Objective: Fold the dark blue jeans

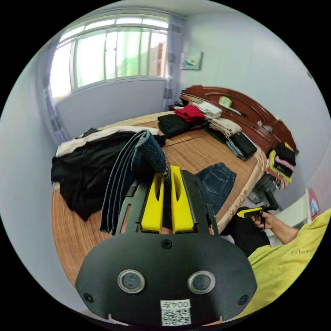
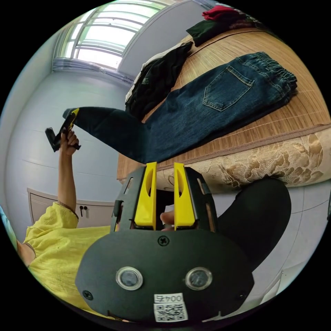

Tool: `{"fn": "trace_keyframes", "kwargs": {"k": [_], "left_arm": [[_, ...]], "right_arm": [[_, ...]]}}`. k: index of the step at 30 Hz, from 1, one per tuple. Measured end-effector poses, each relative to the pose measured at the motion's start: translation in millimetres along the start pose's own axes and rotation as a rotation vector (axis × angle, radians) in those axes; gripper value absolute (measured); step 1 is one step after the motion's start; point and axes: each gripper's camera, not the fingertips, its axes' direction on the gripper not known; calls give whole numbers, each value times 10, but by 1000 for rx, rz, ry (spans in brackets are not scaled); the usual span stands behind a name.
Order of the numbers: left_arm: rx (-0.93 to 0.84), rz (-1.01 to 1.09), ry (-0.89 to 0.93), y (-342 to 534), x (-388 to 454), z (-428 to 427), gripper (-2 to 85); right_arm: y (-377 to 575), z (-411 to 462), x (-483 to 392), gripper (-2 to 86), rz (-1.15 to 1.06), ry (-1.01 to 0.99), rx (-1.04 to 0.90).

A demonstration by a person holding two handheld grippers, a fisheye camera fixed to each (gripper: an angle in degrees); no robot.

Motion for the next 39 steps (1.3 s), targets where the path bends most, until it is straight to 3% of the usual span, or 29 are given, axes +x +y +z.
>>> {"fn": "trace_keyframes", "kwargs": {"k": [5,9,13,17,21,26,29,39], "left_arm": [[-46,340,24,-1124,1232,469,46],[-110,479,66,-1362,2028,1195,57],[-311,554,199,-1204,2665,2041,99],[-209,371,278,-1119,2325,1792,120],[-188,155,210,-756,1420,1542,126],[-314,-368,190,439,-179,1329,135],[-305,-561,237,972,-601,1242,144],[-363,-605,363,1272,-644,1581,155]], "right_arm": [[-6,-341,165,82,32,-32,75],[-3,-544,302,80,68,-27,122],[-22,-681,468,81,127,-17,145],[-78,-793,554,94,148,40,195],[-268,-795,684,117,171,105,222],[-716,-778,1027,188,299,91,274],[-946,-732,1163,213,372,66,289],[-1515,-450,1065,184,381,200,288]]}}
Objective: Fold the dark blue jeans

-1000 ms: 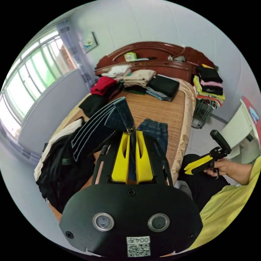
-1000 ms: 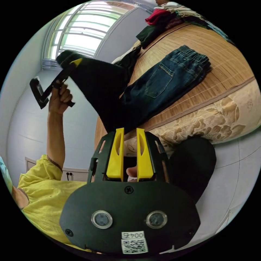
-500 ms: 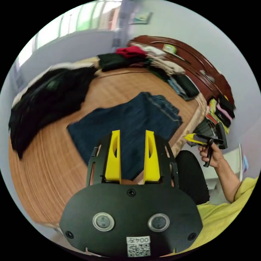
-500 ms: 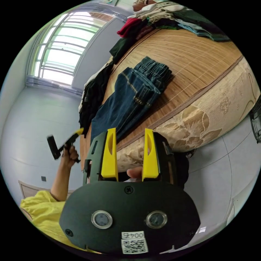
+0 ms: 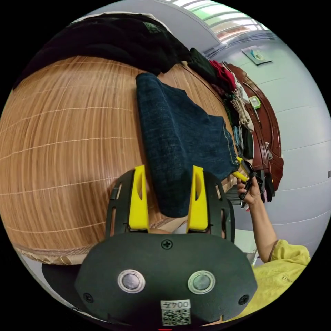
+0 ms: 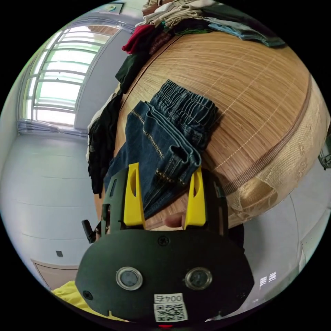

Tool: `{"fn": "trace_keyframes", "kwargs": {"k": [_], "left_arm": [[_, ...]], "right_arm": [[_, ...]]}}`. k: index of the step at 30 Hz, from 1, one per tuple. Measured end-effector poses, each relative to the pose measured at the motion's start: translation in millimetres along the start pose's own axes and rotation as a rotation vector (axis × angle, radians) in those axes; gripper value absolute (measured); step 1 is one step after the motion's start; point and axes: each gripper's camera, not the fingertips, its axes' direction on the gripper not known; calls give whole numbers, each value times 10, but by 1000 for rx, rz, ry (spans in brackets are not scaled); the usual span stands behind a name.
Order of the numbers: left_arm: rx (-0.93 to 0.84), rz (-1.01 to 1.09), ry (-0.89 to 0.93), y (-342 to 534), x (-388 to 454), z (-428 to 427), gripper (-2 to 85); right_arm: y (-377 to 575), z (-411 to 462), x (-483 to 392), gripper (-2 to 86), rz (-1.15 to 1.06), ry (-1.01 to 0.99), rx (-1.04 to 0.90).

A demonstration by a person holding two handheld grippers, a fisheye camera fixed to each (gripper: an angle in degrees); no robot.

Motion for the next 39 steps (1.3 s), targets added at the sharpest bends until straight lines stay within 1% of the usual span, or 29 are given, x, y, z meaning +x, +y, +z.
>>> {"fn": "trace_keyframes", "kwargs": {"k": [2,4,8,10,15,18,20,22,24,26,28,29,30,31,33,35,36,37,39], "left_arm": [[-18,-7,-23,-29,-2,31,130],[-45,-11,-46,-40,-17,34,101],[-36,-18,60,24,-86,-99,50],[-32,-16,55,102,-131,-214,43],[-14,-43,14,483,-467,-713,46],[2,-100,16,736,-741,-1003,68],[54,-163,63,890,-894,-1235,81],[117,-160,79,977,-873,-1432,82],[184,-130,36,1039,-745,-1628,79],[274,-45,-68,1065,-417,-1847,76],[316,39,-139,1027,-112,-1938,71],[314,97,-177,966,97,-1949,68],[300,128,-195,925,199,-1935,65],[259,187,-236,832,391,-1875,60],[163,255,-317,687,630,-1721,50],[15,292,-441,515,843,-1462,39],[-27,289,-462,478,876,-1400,37],[-108,273,-490,414,924,-1287,34],[-127,262,-523,355,1032,-1253,32]], "right_arm": [[-69,116,-78,135,5,106,-21],[-102,192,-134,114,6,177,-37],[-6,316,-319,87,-56,238,-9],[82,384,-397,83,-77,244,-18],[492,723,-668,88,-196,209,-114],[768,949,-813,113,-247,169,-160],[904,989,-877,130,-246,192,-165],[973,918,-923,134,-260,235,-141],[1015,809,-1001,125,-311,276,-104],[1018,693,-1151,113,-380,374,-47],[994,665,-1294,108,-436,405,-28],[972,697,-1397,99,-480,389,-46],[958,735,-1448,95,-503,374,-69],[926,850,-1541,90,-543,351,-133],[877,1101,-1655,74,-585,372,-242],[846,1480,-1763,63,-638,490,-353],[842,1579,-1782,60,-649,519,-392],[842,1768,-1808,55,-672,575,-467],[855,1999,-1818,42,-708,689,-511]]}}
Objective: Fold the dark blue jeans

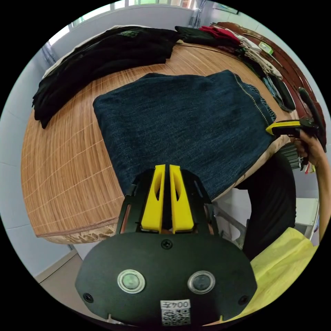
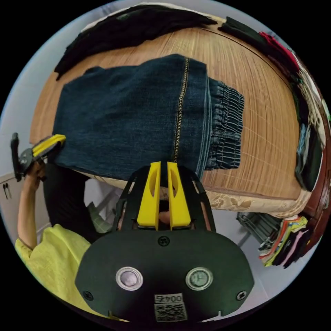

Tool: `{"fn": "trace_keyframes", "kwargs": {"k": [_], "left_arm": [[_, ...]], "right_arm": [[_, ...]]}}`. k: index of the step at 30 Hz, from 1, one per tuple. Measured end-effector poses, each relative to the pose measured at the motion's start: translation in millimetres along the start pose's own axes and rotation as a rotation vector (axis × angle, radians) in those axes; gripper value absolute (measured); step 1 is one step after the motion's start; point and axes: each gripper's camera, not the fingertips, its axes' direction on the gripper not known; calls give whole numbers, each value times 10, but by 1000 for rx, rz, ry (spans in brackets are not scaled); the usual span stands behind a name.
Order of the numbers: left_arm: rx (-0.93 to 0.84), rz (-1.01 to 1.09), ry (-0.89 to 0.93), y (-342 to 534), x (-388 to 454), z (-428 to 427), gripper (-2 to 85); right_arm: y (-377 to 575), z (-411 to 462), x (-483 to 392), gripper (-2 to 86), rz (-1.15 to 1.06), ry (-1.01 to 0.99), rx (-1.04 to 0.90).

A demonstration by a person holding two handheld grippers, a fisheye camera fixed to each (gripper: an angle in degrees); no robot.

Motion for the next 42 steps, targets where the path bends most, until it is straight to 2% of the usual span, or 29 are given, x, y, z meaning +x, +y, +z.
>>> {"fn": "trace_keyframes", "kwargs": {"k": [8,13,19,32,42], "left_arm": [[-48,100,-97,-339,286,-447,31],[-57,151,-123,-495,386,-672,32],[-70,114,-61,-683,341,-925,32],[-116,148,-95,-1048,476,-1316,31],[-161,189,-142,-1251,584,-1476,25]], "right_arm": [[-226,258,-351,38,-212,223,-45],[-331,296,-261,37,-183,152,-50],[-420,338,-125,37,-169,63,-42],[-605,464,-160,39,-223,137,-54],[-729,511,-62,35,-215,122,-62]]}}
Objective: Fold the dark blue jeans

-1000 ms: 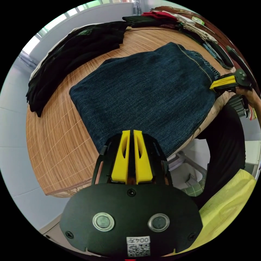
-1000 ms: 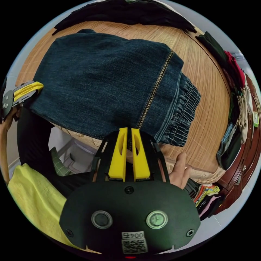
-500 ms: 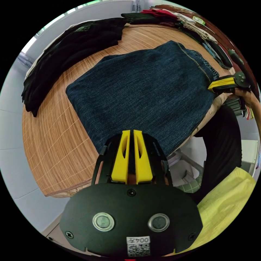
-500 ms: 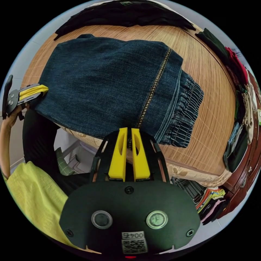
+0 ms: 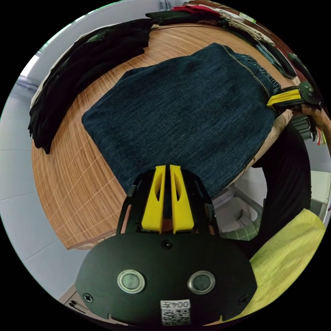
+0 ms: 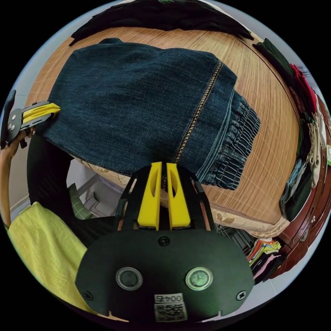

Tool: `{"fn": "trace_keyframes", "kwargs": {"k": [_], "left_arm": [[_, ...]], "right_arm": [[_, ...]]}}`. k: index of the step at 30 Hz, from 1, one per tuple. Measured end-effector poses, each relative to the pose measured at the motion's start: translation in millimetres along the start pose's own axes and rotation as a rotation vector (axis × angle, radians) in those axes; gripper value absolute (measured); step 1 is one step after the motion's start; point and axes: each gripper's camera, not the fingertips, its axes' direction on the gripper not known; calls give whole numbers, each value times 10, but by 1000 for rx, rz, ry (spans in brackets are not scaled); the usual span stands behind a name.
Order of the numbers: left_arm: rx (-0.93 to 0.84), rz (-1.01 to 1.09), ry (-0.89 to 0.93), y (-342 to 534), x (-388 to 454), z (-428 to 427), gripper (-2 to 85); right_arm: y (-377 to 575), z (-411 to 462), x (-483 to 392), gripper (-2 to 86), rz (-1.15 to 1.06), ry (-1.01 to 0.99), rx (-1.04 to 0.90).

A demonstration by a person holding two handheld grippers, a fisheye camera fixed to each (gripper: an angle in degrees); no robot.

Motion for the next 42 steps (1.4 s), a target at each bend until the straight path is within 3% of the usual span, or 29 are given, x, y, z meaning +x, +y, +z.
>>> {"fn": "trace_keyframes", "kwargs": {"k": [10,17,21,24,29,31,37,42], "left_arm": [[-121,75,2,-251,-75,-172,12],[0,151,8,-335,-439,-411,57],[-51,179,-78,-302,-374,-144,70],[-155,150,-149,-104,-459,235,74],[-52,9,20,272,-649,397,78],[-31,28,-2,418,-606,343,85],[260,135,14,1561,-106,52,124],[217,122,-30,2336,426,542,142]], "right_arm": [[-100,33,103,35,-10,4,-22],[-158,43,174,37,-24,7,-40],[-178,44,222,36,-33,0,-46],[-180,41,257,36,-33,-5,-43],[-189,37,294,37,-33,1,-41],[-193,32,314,37,-31,-3,-43],[-208,12,368,37,-24,-13,-53],[-215,-12,400,36,-28,-21,-63]]}}
